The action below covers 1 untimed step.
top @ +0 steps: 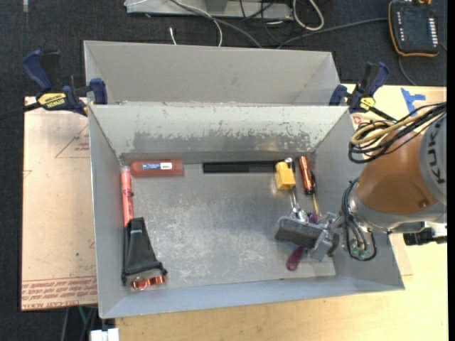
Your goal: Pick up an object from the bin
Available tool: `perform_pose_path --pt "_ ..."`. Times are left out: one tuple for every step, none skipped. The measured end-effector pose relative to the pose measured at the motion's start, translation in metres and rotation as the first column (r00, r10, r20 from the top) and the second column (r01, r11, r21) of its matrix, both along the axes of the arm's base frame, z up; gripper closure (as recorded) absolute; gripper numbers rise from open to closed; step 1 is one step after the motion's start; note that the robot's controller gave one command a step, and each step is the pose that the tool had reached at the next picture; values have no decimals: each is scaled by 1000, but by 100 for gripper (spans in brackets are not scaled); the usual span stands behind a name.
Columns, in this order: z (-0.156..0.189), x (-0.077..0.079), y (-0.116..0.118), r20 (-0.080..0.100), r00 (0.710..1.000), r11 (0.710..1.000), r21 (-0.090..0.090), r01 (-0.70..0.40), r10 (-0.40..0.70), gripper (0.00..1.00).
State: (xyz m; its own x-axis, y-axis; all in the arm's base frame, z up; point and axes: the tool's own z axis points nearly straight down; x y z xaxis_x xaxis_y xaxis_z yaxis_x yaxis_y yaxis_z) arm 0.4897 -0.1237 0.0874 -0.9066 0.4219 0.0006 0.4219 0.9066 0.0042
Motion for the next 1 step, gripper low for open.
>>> perform_pose_path --pt "13 0 0 0 1000 1000 0 -1 1 100"
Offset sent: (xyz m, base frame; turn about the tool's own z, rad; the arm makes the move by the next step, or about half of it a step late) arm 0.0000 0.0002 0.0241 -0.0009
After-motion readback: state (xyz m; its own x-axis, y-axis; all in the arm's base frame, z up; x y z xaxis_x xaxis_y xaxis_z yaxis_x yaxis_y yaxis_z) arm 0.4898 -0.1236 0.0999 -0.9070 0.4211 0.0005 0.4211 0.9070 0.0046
